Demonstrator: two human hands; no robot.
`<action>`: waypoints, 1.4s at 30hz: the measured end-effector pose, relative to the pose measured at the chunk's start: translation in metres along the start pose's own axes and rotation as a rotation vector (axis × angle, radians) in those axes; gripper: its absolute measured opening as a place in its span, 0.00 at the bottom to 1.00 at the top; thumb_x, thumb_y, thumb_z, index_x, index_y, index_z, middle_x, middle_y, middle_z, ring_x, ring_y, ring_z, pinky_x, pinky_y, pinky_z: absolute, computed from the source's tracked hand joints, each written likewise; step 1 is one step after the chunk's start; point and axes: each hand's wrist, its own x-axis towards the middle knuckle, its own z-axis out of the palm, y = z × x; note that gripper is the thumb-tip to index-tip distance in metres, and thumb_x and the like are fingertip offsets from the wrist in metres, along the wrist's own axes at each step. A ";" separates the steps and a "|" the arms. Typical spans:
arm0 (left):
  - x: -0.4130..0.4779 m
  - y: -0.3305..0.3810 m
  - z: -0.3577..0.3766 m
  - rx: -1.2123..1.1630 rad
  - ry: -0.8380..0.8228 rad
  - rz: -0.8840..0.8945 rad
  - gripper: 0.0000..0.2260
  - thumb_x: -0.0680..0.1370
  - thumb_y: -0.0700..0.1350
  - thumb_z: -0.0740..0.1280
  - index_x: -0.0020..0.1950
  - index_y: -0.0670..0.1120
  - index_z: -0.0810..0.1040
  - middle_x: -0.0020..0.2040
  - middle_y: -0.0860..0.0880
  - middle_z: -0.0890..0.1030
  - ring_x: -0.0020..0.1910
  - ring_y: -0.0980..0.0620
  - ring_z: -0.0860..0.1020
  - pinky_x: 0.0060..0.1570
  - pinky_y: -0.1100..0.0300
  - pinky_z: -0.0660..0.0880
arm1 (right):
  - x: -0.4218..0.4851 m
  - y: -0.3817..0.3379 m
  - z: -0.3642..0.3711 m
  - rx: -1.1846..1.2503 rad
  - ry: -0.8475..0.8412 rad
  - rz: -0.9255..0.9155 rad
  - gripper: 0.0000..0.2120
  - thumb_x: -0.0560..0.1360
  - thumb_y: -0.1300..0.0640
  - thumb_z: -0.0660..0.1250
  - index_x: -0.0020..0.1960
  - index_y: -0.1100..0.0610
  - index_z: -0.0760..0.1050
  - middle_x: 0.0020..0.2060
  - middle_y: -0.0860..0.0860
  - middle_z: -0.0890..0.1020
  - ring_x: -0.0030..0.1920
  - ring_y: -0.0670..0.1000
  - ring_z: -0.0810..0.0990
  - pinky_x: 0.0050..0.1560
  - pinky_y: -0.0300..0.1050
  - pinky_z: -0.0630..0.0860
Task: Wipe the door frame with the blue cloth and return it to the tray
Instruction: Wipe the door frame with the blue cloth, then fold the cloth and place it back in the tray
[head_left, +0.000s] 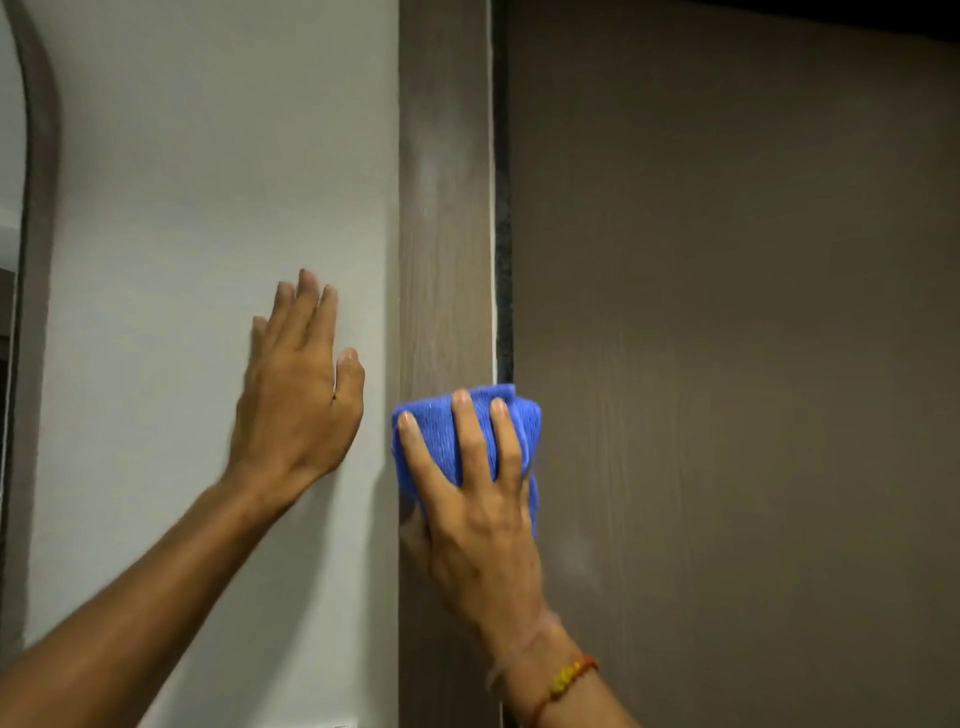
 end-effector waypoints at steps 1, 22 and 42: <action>-0.010 0.016 -0.005 -0.113 0.014 -0.061 0.23 0.78 0.46 0.55 0.73 0.41 0.60 0.76 0.43 0.60 0.75 0.47 0.56 0.73 0.53 0.52 | -0.009 0.004 -0.005 0.082 -0.009 0.030 0.32 0.63 0.58 0.68 0.68 0.50 0.70 0.67 0.61 0.72 0.68 0.67 0.66 0.54 0.66 0.77; -0.233 0.297 0.054 -1.195 -1.295 -0.467 0.06 0.74 0.40 0.68 0.48 0.39 0.80 0.32 0.46 0.84 0.28 0.53 0.81 0.27 0.63 0.78 | -0.227 0.156 -0.253 0.183 -0.277 0.804 0.48 0.65 0.37 0.65 0.75 0.47 0.40 0.73 0.42 0.49 0.74 0.43 0.49 0.73 0.41 0.54; -0.609 0.666 0.145 -0.998 -2.277 -0.600 0.07 0.77 0.37 0.63 0.48 0.43 0.80 0.39 0.43 0.86 0.41 0.41 0.84 0.45 0.45 0.81 | -0.611 0.297 -0.533 0.549 0.613 2.213 0.18 0.70 0.59 0.72 0.59 0.51 0.74 0.53 0.53 0.84 0.50 0.55 0.84 0.43 0.51 0.83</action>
